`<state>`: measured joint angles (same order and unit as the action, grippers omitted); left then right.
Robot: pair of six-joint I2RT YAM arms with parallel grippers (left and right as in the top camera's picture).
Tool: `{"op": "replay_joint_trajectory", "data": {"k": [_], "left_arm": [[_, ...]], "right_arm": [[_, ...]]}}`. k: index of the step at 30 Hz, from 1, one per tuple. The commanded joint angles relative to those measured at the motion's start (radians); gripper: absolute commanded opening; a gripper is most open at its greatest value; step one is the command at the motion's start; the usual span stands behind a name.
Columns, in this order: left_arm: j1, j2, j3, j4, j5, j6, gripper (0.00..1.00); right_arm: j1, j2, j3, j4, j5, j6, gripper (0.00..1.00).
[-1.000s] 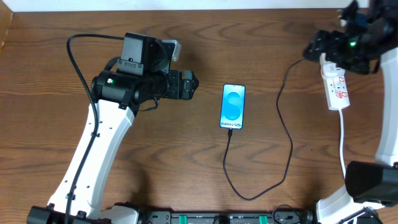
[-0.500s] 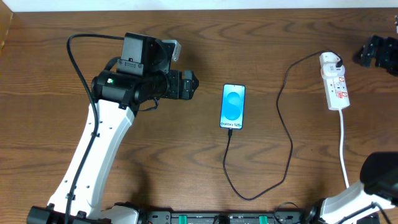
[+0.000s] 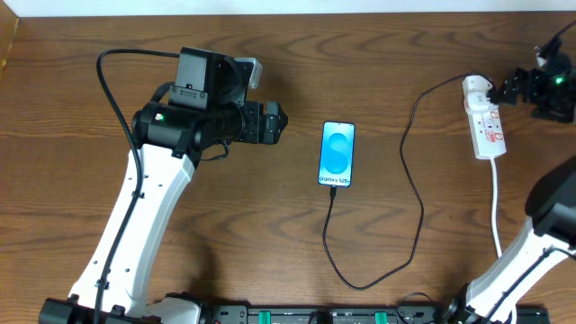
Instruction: Plug charger to phone and switch on socket
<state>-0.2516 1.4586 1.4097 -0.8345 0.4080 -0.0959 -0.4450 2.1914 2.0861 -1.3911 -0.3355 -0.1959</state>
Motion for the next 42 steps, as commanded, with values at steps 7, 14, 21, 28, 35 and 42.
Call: {"op": "replay_joint_trajectory", "data": {"k": [7,14,21,28,35,42], "left_arm": [[0.001,-0.003,0.002,-0.003,-0.009,0.017,0.93],[0.001,-0.003,0.002,-0.003,-0.009,0.017,0.93],[0.001,-0.003,0.002,-0.003,-0.009,0.017,0.93],[0.001,-0.003,0.002,-0.003,-0.009,0.017,0.93],[0.001,-0.003,0.002,-0.003,-0.009,0.017,0.92],[0.001,-0.003,0.002,-0.003,-0.009,0.017,0.93]], "right_arm": [[0.003,0.103,0.012,0.079,-0.094,-0.025,0.99],[0.029,0.107,0.011,0.156,-0.105,-0.067,0.99],[0.067,0.114,-0.010,0.195,-0.096,-0.067,0.99],[0.082,0.116,-0.082,0.265,-0.082,-0.063,0.99],[0.082,0.116,-0.100,0.278,-0.082,-0.060,0.99],[0.082,0.117,-0.101,0.284,-0.082,-0.060,0.99]]}}
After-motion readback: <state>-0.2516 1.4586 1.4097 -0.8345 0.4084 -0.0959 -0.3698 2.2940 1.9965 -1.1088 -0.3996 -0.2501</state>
